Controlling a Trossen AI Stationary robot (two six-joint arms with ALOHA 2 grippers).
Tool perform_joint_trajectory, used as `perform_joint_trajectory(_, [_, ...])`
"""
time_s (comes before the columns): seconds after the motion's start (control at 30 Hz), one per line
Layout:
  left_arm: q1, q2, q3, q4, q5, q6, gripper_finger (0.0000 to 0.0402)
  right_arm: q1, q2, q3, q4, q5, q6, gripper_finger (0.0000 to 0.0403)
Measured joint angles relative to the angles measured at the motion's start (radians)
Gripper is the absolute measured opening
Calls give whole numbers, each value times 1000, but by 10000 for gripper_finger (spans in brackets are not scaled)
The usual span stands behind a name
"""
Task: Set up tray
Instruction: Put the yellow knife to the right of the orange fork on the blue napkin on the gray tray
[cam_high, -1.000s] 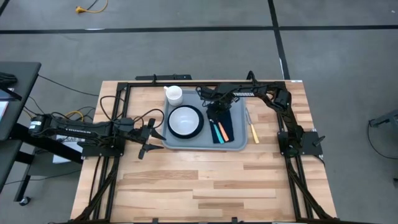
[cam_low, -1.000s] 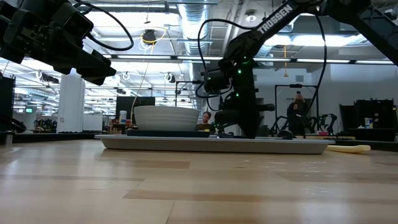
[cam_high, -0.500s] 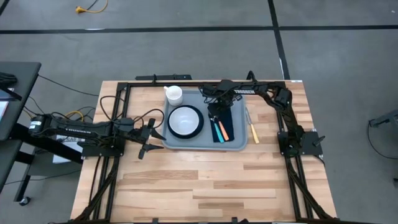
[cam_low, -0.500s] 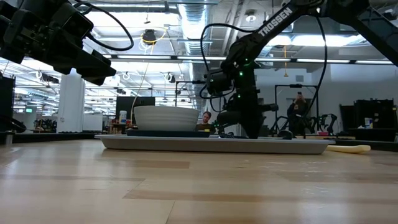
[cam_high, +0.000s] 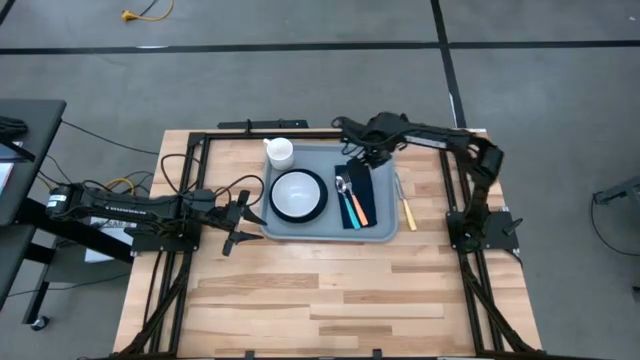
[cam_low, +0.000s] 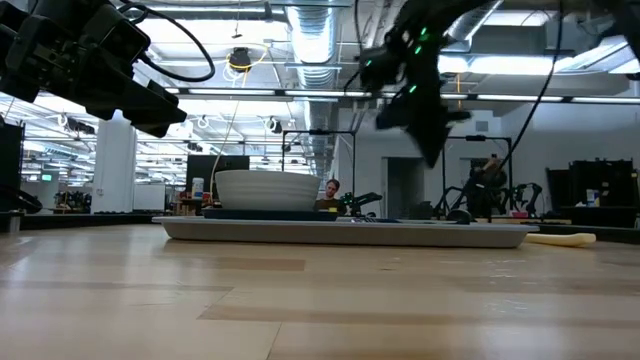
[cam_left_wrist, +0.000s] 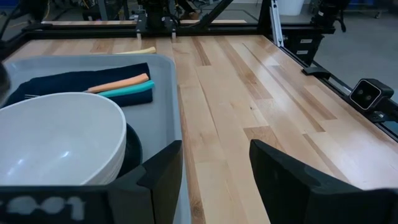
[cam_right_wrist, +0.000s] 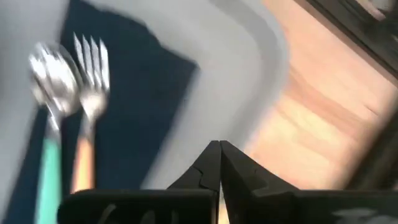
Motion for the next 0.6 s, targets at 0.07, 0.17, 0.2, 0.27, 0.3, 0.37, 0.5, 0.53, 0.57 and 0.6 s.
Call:
perform_joint_trajectory(0.07, [0,0,0,0,0,0,176,14,-48,0,-93,1,7,0])
perform_joint_trajectory(0.17, [0,0,0,-2,1,0,176,43,-127,-28,-173,1,42,0])
perform_joint_trajectory(0.2, [0,0,0,-2,2,0,176,55,-157,-53,-187,1,60,0])
perform_joint_trajectory(0.27, [0,0,0,-3,2,0,176,78,-216,-120,-181,0,103,0])
perform_joint_trajectory(0.3, [0,0,0,-3,2,0,176,88,-246,-161,-178,-3,128,0])
perform_joint_trajectory(0.37, [0,0,0,-6,2,0,176,108,-307,-257,-168,-42,169,0])
perform_joint_trajectory(0.5, [0,0,0,-8,3,-1,176,119,-419,-468,-44,-196,218,0])
perform_joint_trajectory(0.53, [0,0,0,-8,3,-1,176,119,-444,-519,3,-230,222,0])
perform_joint_trajectory(0.57, [0,0,0,-8,3,-1,176,119,-465,-568,52,-261,223,0])
perform_joint_trajectory(0.6, [0,0,0,-8,3,-1,176,119,-484,-615,101,-287,223,0])
